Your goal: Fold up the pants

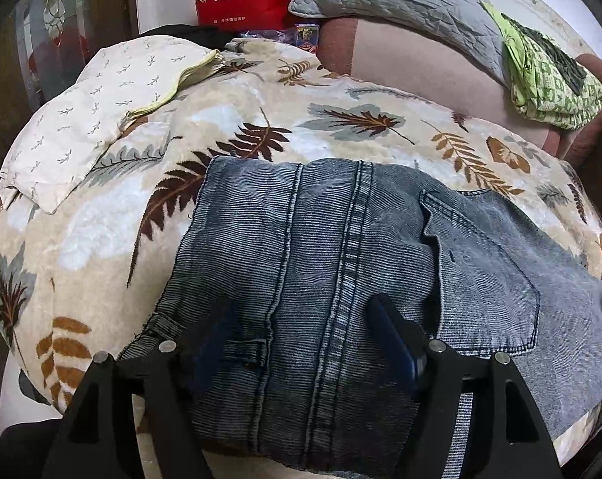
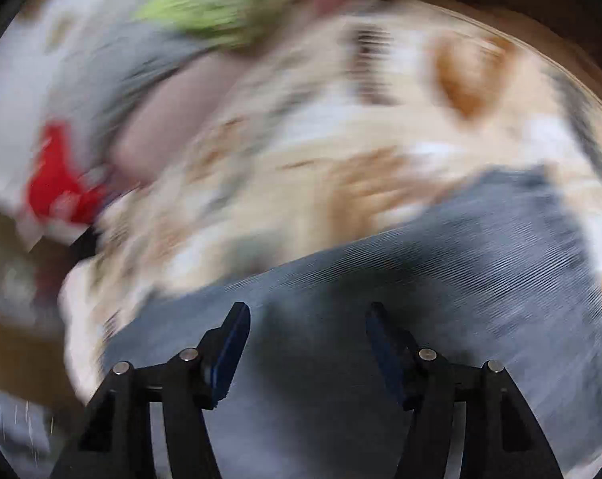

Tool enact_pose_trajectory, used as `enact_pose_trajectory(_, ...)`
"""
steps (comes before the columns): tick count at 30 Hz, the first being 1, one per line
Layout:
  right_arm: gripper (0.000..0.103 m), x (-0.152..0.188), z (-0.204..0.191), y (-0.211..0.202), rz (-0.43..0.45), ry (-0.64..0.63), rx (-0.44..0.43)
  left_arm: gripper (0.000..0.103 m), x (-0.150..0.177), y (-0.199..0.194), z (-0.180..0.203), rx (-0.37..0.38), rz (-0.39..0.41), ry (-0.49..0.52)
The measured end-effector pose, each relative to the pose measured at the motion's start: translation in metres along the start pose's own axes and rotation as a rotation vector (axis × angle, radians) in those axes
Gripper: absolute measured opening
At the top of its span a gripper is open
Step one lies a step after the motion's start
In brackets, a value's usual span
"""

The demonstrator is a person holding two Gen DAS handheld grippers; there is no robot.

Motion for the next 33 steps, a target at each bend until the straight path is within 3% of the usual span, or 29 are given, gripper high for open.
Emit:
enact_pose_trajectory(1,0.064,-0.008,0.016,0.01,-0.023,0.084,-0.114,0.073,-0.001,-0.001,0.001,-0.007,-0.01,-0.002)
enact_pose_trajectory(3,0.064,-0.014,0.023,0.0,-0.042,0.148,-0.187,0.073,-0.005,-0.008,0.002,-0.014,-0.022,-0.014)
enact_pose_trajectory(6,0.064,-0.012,0.023,-0.05,0.043,0.082,-0.274,0.073,-0.01,-0.025,0.008,-0.023,0.003,-0.014)
enact_pose_trajectory(8,0.064,-0.003,0.038,-0.078,0.083,0.081,-0.272,0.073,-0.012,-0.038,0.021,0.0,0.03,0.005)
enact_pose_trajectory(11,0.066,0.023,0.09,-0.106,0.104,0.18,-0.228,0.073,-0.013,-0.044,0.047,0.041,0.035,0.047)
enact_pose_trajectory(14,0.066,0.054,0.149,-0.111,0.064,0.347,-0.237,0.073,-0.011,-0.041,0.085,0.11,0.013,0.101)
enact_pose_trajectory(16,0.066,0.076,0.171,-0.1,-0.024,0.436,-0.255,0.073,-0.01,-0.036,0.11,0.147,-0.005,0.135)
enact_pose_trajectory(22,0.067,0.082,0.162,-0.063,-0.108,0.435,-0.245,0.074,-0.001,-0.017,0.172,0.248,-0.081,0.224)
enact_pose_trajectory(29,0.067,0.065,0.164,-0.058,-0.014,0.453,-0.166,0.074,0.013,-0.009,0.2,0.266,-0.118,0.259)
enact_pose_trajectory(31,0.062,0.062,0.163,-0.058,-0.003,0.442,-0.148,0.074,0.014,-0.006,0.21,0.274,-0.13,0.266)
enact_pose_trajectory(33,0.038,0.062,0.164,-0.06,0.017,0.429,-0.118,0.074,0.015,-0.002,0.227,0.293,-0.137,0.289)
Point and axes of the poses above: each gripper's, at about its wrist camera, not at the fingertips, and y roughly the way its jaws point, z to its right, x to its underside, the point moved 4 cm from there along y, roughly the way its jaws point, and after that the axes turned 13 degrees about x, right-handed, at the moved point
